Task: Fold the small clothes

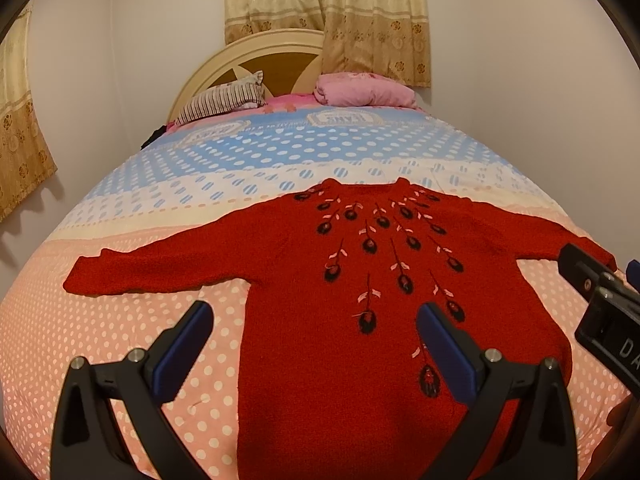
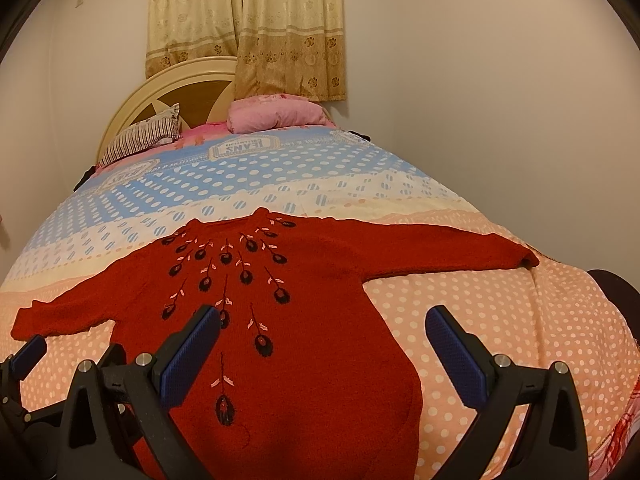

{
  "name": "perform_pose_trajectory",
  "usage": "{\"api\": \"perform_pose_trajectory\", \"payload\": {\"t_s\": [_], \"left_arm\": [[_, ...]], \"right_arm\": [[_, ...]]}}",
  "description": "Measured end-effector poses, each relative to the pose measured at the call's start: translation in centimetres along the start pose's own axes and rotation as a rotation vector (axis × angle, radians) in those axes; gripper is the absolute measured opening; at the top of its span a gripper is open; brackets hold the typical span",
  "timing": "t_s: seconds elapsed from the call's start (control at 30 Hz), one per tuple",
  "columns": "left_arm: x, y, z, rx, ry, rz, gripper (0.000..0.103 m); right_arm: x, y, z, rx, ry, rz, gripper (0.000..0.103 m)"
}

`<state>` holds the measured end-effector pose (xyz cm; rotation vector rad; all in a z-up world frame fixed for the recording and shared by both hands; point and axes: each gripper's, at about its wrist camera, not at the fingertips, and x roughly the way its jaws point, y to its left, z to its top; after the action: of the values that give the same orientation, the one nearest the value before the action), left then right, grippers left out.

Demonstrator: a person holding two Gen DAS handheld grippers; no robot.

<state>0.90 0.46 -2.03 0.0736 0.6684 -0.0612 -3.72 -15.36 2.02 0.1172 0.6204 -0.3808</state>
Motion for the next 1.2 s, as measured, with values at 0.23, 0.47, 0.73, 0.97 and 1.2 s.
{"api": "perform_pose_trajectory", "payload": {"t_s": [0.23, 0.47, 0.73, 0.97, 1.2], "left_arm": [[0.4, -0.1, 0.0, 0.004, 0.005, 0.003, 0.103], [1.1, 0.0, 0.2, 0.001, 0.014, 0.006, 0.103], [2.2, -0.2, 0.7, 0.007, 0.033, 0.012, 0.103], [4.2, 0.0, 1.5, 0.018, 0.031, 0.022, 0.103], [8.2, 1.7, 1.6, -0.001, 0.031, 0.075, 0.103]], "right_arm": [[0.8, 0.1, 0.0, -0.003, 0.008, 0.002, 0.102], [1.7, 0.0, 0.0, 0.005, 0.023, 0.004, 0.102], [2.9, -0.2, 0.3, 0.011, 0.039, 0.004, 0.102], [4.8, -0.7, 1.0, 0.018, 0.048, 0.038, 0.102], [9.1, -5.2, 2.1, 0.073, 0.102, 0.046, 0.075]]}}
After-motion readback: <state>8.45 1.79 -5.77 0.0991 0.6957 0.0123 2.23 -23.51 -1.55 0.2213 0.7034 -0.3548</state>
